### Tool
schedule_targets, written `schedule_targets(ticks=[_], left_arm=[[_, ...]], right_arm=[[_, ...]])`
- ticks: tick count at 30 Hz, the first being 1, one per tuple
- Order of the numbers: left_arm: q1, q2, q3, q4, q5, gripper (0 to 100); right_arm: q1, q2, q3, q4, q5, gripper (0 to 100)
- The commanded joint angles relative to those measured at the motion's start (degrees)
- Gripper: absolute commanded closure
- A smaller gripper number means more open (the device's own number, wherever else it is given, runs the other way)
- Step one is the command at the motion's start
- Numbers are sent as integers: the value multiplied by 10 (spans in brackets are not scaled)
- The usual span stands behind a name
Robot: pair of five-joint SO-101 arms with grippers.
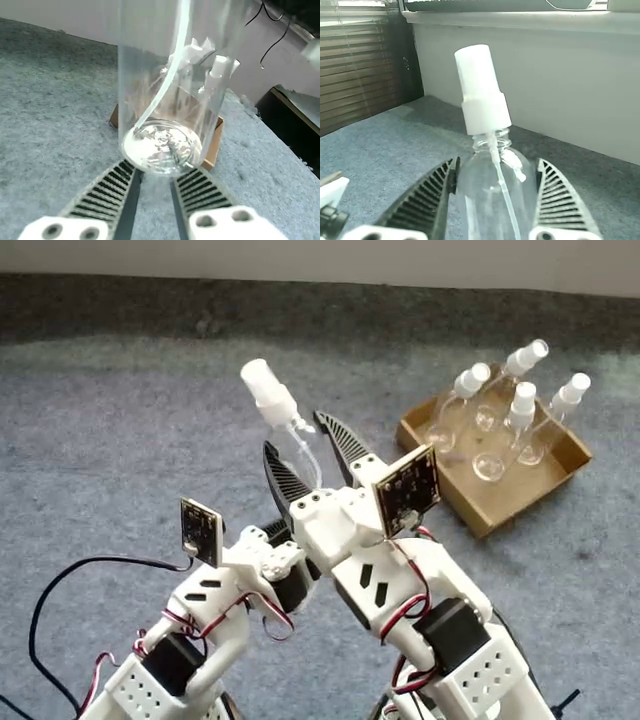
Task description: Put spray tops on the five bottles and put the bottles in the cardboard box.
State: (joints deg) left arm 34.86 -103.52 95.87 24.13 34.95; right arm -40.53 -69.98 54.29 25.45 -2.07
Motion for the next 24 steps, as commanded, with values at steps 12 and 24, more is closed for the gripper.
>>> schedule_targets(ticks=[12,24], left_arm=[[-87,-6,9,-15,-1,995],[-99,-6,10,-15,-1,995]], right_arm=[[-3,0,-7,1,-3,847],[-1,0,-7,2,1,848]])
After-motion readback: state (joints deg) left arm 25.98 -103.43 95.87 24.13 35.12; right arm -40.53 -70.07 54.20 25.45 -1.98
